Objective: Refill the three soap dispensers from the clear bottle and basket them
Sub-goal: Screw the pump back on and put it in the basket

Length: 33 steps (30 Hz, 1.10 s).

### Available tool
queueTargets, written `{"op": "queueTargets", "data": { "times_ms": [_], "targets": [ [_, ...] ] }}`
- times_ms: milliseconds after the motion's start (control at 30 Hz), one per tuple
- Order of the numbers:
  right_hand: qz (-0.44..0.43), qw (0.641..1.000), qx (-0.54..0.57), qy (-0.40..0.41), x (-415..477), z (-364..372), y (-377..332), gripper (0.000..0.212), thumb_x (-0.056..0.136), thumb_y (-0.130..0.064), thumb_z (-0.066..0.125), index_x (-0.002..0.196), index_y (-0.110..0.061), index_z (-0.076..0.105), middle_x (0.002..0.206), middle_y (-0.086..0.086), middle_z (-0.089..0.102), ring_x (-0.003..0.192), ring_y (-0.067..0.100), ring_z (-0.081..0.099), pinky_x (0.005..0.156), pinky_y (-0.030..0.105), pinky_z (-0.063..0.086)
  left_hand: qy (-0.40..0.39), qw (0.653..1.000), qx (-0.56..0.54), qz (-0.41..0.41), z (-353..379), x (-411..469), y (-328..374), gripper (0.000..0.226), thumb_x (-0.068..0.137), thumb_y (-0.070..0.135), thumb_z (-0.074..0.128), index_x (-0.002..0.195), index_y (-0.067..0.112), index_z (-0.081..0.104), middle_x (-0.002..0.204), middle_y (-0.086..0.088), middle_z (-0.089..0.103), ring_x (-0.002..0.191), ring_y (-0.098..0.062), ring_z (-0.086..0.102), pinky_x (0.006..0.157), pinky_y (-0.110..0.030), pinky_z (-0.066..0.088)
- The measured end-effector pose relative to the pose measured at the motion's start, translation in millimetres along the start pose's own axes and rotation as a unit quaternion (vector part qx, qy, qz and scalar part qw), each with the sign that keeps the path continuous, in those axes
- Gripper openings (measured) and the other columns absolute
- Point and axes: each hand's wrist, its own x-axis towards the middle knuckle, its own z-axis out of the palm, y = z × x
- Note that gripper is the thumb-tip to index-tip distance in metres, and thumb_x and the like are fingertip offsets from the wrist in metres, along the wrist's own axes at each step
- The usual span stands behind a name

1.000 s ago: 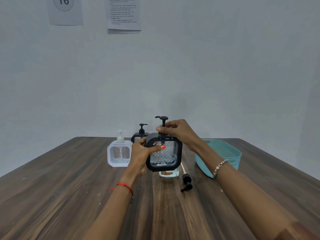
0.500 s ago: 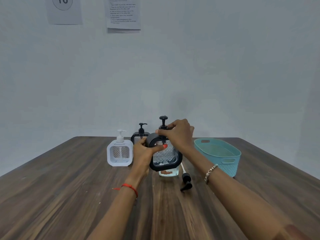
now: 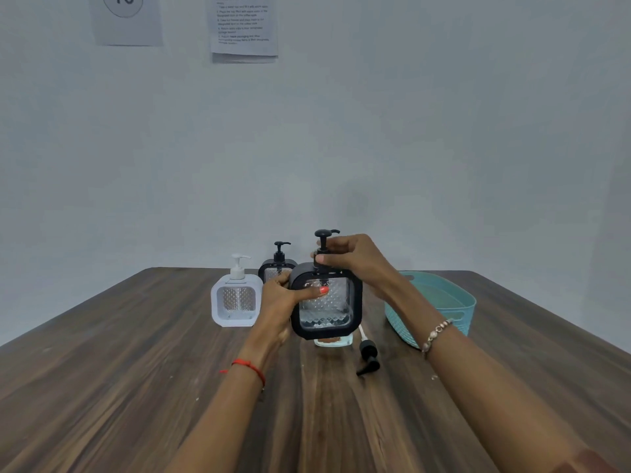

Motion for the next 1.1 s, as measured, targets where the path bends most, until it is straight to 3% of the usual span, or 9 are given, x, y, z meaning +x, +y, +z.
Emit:
{"op": "queueTargets", "data": {
  "times_ms": [200, 367, 633, 800, 967, 1100],
  "targets": [
    [-0.004, 0.996, 0.046, 0.076, -3.1, 11.2, 9.9, 0.035, 0.068, -0.003, 0.078, 0.102, 0.003, 0.068, 0.084, 0.009, 0.071, 0.061, 0.005, 0.068, 0.065, 0.015, 0.056, 0.005, 1.000, -0.008, -0.009, 1.0, 0.4, -7.2, 0.031, 0.062, -0.019, 0.070, 0.080, 0.006, 0.067, 0.065, -0.002, 0.073, 0.058, -0.017, 0.069, 0.053, -0.025, 0.056],
    [-0.013, 0.990, 0.042, 0.137, -4.2, 17.3, 15.7, 0.044, 0.063, -0.005, 0.082, 0.103, 0.006, 0.067, 0.094, 0.019, 0.072, 0.082, 0.025, 0.071, 0.084, 0.038, 0.057, 0.029, 0.999, 0.002, 0.014, 9.4, -2.2, -13.0, 0.033, 0.061, -0.019, 0.072, 0.082, 0.006, 0.065, 0.061, 0.003, 0.072, 0.056, -0.012, 0.069, 0.050, -0.021, 0.054],
    [0.023, 0.997, 0.041, 0.067, -13.5, -17.7, 32.3, 0.047, 0.065, -0.013, 0.083, 0.109, -0.006, 0.067, 0.096, 0.005, 0.070, 0.084, 0.012, 0.067, 0.080, 0.023, 0.052, 0.020, 0.999, 0.033, -0.001, 20.3, 2.4, -23.9, 0.039, 0.057, -0.015, 0.077, 0.088, 0.005, 0.065, 0.079, -0.008, 0.071, 0.062, -0.016, 0.070, 0.055, -0.028, 0.056],
    [0.062, 0.995, 0.072, 0.023, -26.5, -52.5, 59.9, 0.054, 0.067, -0.002, 0.078, 0.118, -0.008, 0.062, 0.117, 0.012, 0.065, 0.112, 0.023, 0.060, 0.097, 0.034, 0.048, -0.010, 1.000, 0.015, -0.005, 40.8, 4.7, -31.8, 0.036, 0.061, -0.015, 0.074, 0.091, 0.003, 0.065, 0.075, -0.005, 0.072, 0.063, -0.016, 0.071, 0.053, -0.024, 0.055],
    [0.081, 0.994, 0.054, 0.057, -35.7, -89.4, 61.7, 0.056, 0.070, 0.004, 0.074, 0.123, -0.006, 0.058, 0.119, 0.014, 0.061, 0.104, 0.022, 0.060, 0.082, 0.024, 0.052, -0.047, 0.999, 0.009, -0.005, 72.4, 10.8, -42.7, 0.028, 0.069, -0.010, 0.071, 0.092, 0.005, 0.065, 0.076, -0.002, 0.073, 0.066, -0.015, 0.070, 0.055, -0.022, 0.054],
    [0.055, 0.994, 0.035, 0.091, -33.9, -120.6, 57.1, 0.057, 0.069, 0.007, 0.074, 0.123, -0.004, 0.058, 0.112, 0.008, 0.061, 0.095, 0.018, 0.060, 0.064, 0.013, 0.054, -0.067, 0.996, 0.057, 0.027, 103.3, 23.6, -48.1, 0.038, 0.074, -0.002, 0.072, 0.110, 0.003, 0.057, 0.091, -0.003, 0.069, 0.075, -0.012, 0.069, 0.060, -0.019, 0.054]
  ]
}}
